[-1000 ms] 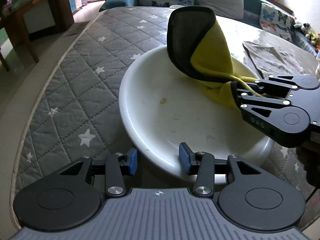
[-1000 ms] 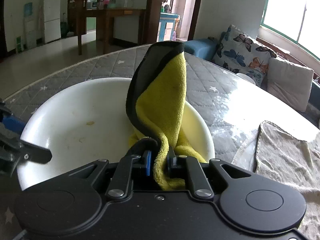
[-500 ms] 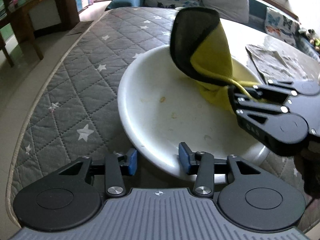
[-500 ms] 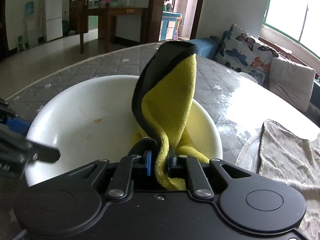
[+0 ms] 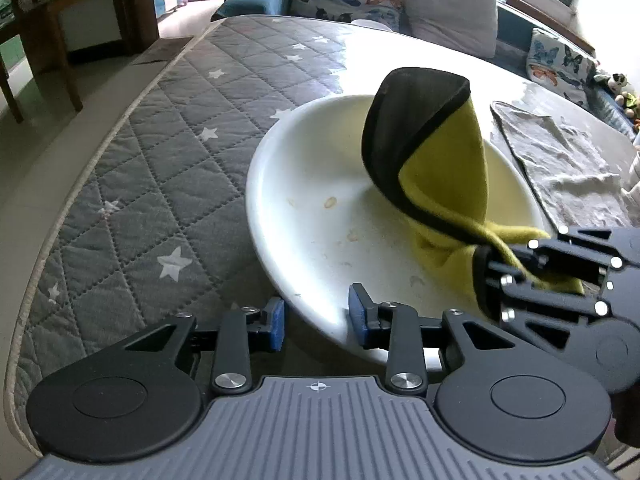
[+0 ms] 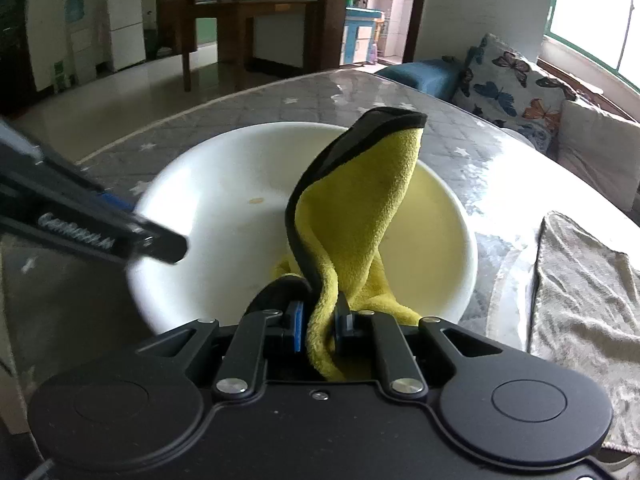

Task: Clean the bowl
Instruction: 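Wipe the bowl interior with the cloth while the left tool holds the rim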

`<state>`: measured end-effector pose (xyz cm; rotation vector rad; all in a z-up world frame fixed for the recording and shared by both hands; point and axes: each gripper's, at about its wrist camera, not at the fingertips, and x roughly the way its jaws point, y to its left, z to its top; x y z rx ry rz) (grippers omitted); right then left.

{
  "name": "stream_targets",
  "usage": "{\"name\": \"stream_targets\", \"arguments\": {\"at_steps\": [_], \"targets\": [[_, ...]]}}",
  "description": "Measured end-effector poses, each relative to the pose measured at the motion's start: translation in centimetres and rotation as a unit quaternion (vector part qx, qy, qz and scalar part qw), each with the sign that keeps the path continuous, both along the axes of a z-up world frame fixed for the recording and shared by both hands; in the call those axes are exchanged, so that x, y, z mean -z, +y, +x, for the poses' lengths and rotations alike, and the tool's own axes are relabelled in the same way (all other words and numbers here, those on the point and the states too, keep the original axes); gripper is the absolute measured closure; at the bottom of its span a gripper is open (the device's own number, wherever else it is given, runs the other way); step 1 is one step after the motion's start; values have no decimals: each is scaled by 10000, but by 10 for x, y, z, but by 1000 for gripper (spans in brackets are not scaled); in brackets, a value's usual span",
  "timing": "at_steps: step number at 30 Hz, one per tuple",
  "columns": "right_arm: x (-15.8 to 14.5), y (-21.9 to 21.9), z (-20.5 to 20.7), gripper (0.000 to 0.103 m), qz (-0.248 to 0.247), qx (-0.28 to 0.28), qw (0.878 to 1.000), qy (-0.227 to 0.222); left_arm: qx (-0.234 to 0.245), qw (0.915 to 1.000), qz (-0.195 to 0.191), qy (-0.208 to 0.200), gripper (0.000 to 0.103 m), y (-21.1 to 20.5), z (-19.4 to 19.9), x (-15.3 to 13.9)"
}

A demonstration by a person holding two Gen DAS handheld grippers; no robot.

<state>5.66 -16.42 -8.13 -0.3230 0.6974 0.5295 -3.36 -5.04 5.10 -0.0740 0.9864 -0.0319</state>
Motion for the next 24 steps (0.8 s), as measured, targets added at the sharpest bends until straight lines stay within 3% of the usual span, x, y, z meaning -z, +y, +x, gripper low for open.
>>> {"name": "stream_targets", "arguments": {"at_steps": [8,24], "targets": [[-7,4,-14,89,191,-345,9989,267,264,9994,204,91,70,13,1,-2],[1,-9,1,89,-384,-458,9981,-178,951,9923,784,131,70,11,23,-6]]}}
